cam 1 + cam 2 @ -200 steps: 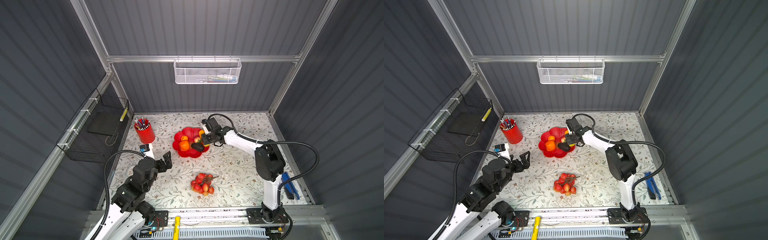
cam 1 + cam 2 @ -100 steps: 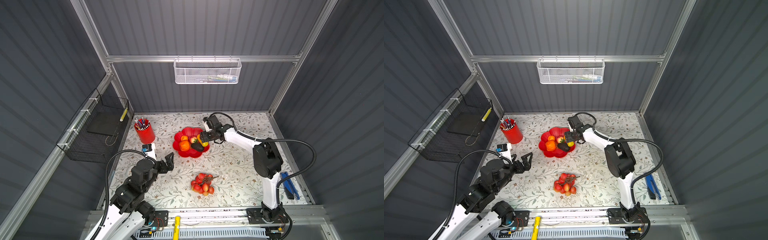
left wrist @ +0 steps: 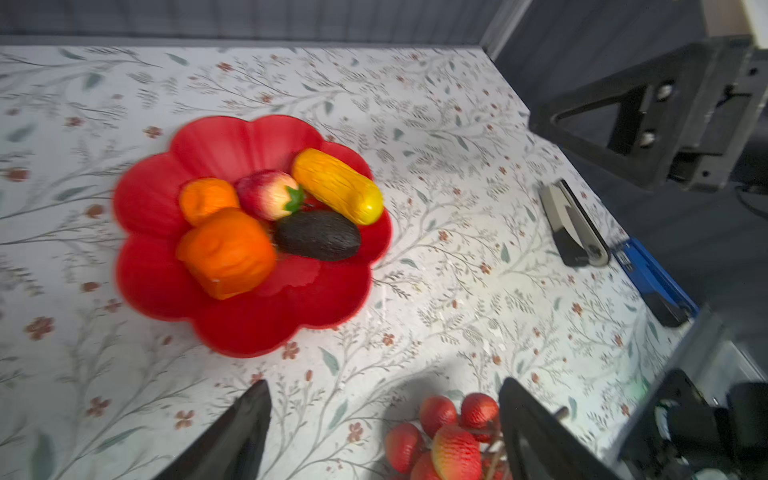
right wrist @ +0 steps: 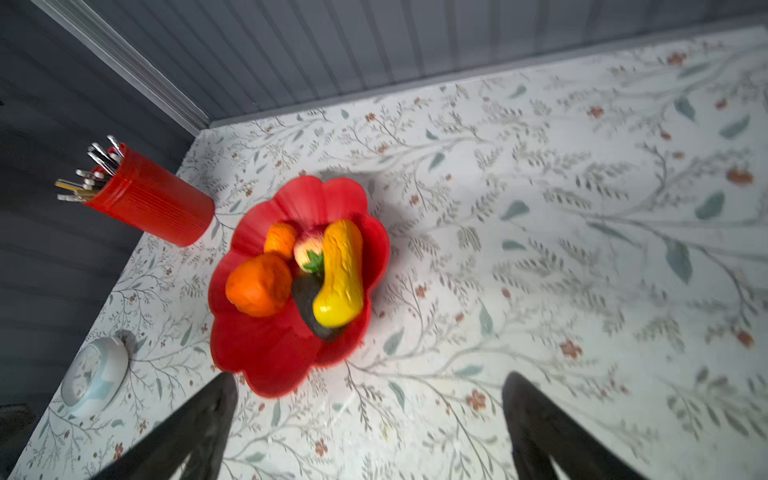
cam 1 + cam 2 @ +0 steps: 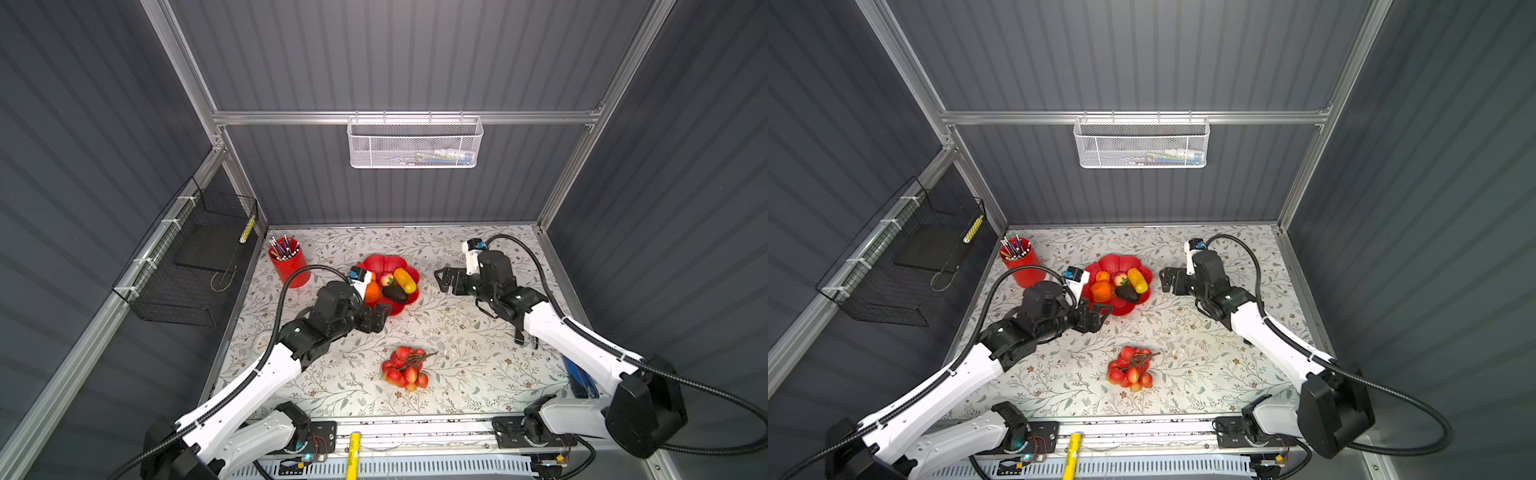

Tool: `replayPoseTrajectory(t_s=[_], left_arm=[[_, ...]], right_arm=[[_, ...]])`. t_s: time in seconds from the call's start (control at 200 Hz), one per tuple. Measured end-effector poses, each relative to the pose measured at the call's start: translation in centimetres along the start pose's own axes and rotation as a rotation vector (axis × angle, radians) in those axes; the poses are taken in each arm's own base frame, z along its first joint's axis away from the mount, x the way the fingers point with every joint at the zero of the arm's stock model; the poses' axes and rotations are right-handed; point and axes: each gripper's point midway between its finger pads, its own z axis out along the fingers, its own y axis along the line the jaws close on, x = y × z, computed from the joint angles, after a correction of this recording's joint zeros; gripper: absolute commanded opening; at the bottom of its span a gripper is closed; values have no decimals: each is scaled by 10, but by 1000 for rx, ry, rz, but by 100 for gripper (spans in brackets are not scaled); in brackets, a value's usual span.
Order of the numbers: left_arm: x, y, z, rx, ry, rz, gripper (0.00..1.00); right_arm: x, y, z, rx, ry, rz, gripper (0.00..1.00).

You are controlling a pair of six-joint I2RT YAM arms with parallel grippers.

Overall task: Place and organize the fake fruits in the fruit bowl
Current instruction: 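Grasp the red lychee bunch stem with the left gripper while the right withdraws, then lift the lychee bunch with the left gripper and lower it into the bowl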

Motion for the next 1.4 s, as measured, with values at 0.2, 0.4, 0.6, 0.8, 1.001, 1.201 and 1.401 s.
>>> replayPoseTrajectory(t_s=[0.2, 0.4, 0.6, 0.8, 1.001, 1.201, 1.401], left_arm=[[23, -61, 15, 130, 70, 183, 82], [54, -100, 27, 180, 140, 318, 80], [86, -122, 47, 173, 223, 413, 79], [107, -119, 66, 121, 285, 450, 67], [113, -113, 79, 72, 307, 464, 56], [115, -111, 85, 56, 318, 462, 32], [113, -110, 86, 44, 311, 463, 8]], right_arm=[[36, -35, -22, 49, -4, 95, 99], [28, -51, -33, 75, -52, 141, 99], [27, -55, -33, 76, -53, 165, 99], [28, -54, -33, 64, -47, 181, 99], [31, -58, -35, 70, -47, 185, 99], [30, -59, -38, 71, -57, 188, 99], [30, -60, -37, 73, -56, 190, 99]])
